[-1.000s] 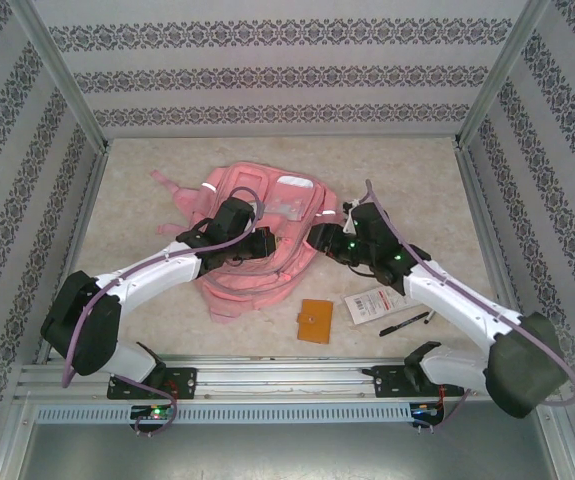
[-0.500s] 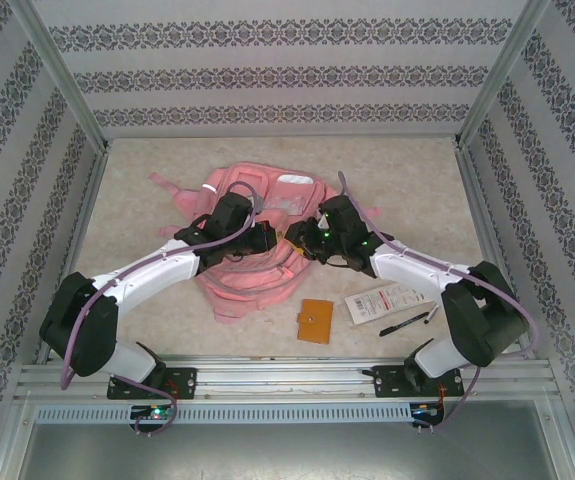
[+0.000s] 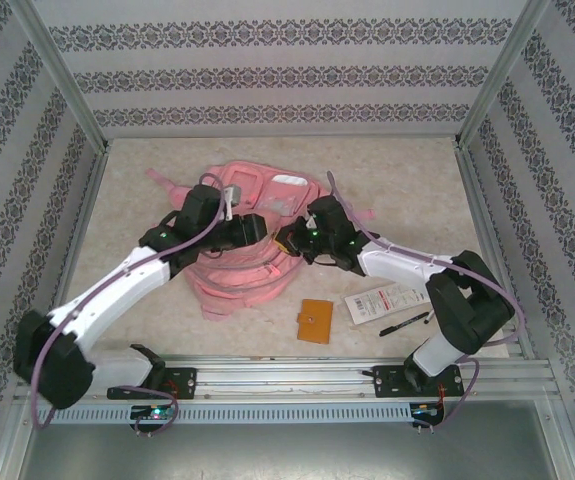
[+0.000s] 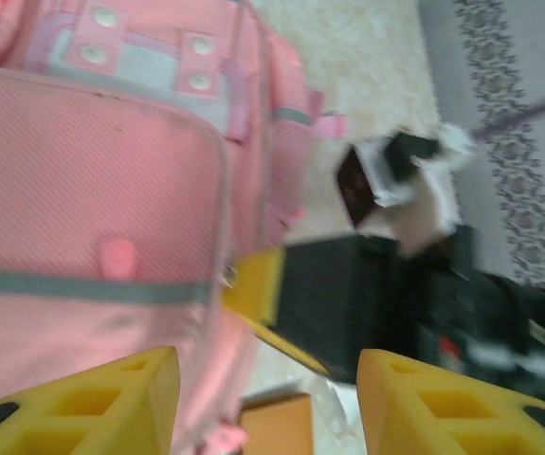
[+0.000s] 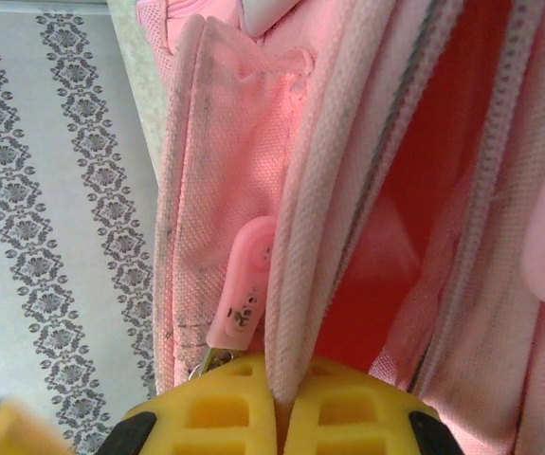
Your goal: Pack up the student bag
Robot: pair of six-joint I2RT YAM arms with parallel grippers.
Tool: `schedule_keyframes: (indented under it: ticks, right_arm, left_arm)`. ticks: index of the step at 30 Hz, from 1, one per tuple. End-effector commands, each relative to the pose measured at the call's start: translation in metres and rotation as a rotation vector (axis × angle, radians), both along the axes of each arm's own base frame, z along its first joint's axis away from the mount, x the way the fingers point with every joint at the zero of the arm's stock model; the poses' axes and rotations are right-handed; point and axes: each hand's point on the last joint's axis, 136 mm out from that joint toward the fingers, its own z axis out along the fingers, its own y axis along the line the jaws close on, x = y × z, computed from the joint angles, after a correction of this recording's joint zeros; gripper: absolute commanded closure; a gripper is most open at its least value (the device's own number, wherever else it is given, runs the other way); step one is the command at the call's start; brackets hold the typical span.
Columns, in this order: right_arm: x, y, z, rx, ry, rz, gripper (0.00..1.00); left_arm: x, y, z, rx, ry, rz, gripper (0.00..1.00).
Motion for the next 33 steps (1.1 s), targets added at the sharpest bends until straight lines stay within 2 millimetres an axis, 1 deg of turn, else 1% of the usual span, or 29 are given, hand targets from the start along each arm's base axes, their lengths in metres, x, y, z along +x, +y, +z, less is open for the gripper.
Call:
schedule_keyframes:
  ticks: [1,3,5,7,9,12,14,20,23,24,25,27,29,30,31,33]
  right_arm:
    - [0.006,0.023,0.029,0.092,-0.05,0.043,1.0]
    - [0.004,0.029,0.027,0.09,-0.046,0.059,1.0]
    - [0.003,0.034,0.026,0.089,-0.046,0.064,1.0]
    - [0.001,0.038,0.025,0.088,-0.045,0.07,1.0]
    - [-0.001,0.041,0.024,0.087,-0.041,0.077,1.0]
    - [-0.003,0.043,0.023,0.089,-0.035,0.084,1.0]
    - [-0.005,0.044,0.023,0.09,-0.036,0.09,1.0]
    - [-0.008,0.049,0.033,0.101,-0.056,0.1,1.0]
    - [-0.011,0.055,0.037,0.109,-0.063,0.113,1.0]
    - [-0.013,0.056,0.039,0.111,-0.066,0.118,1.0]
    - [-0.014,0.058,0.04,0.112,-0.07,0.123,1.0]
    - [-0.016,0.058,0.039,0.109,-0.07,0.129,1.0]
    - [-0.016,0.052,0.034,0.092,-0.071,0.125,1.0]
    - [-0.015,0.048,0.032,0.083,-0.072,0.119,1.0]
    - [-0.014,0.044,0.029,0.072,-0.073,0.115,1.0]
    - [-0.014,0.035,0.024,0.044,-0.077,0.117,1.0]
  left_arm:
    - [-0.045,-0.007,-0.04,0.01,0.199,-0.025,0.49]
    - [-0.054,-0.024,-0.046,0.009,0.219,-0.044,0.49]
    - [-0.058,-0.031,-0.054,0.048,0.242,-0.021,0.49]
    - [-0.058,-0.024,-0.066,0.107,0.263,0.059,0.49]
    - [-0.057,-0.012,-0.076,0.149,0.275,0.156,0.49]
    - [-0.056,0.004,-0.091,0.207,0.309,0.255,0.49]
    - [-0.055,0.006,-0.096,0.22,0.319,0.283,0.48]
    - [-0.046,-0.004,-0.108,0.218,0.32,0.307,0.47]
    - [-0.038,0.002,-0.113,0.266,0.305,0.352,0.49]
    - [-0.036,0.005,-0.115,0.285,0.299,0.37,0.53]
    - [-0.033,0.008,-0.115,0.302,0.291,0.385,0.58]
    - [-0.032,0.013,-0.115,0.317,0.281,0.411,0.76]
    - [-0.032,0.017,-0.112,0.323,0.266,0.42,0.93]
    - [-0.032,0.019,-0.11,0.325,0.256,0.418,0.98]
    - [-0.033,0.022,-0.109,0.33,0.248,0.415,1.0]
    - [-0.037,0.025,-0.106,0.325,0.237,0.403,1.0]
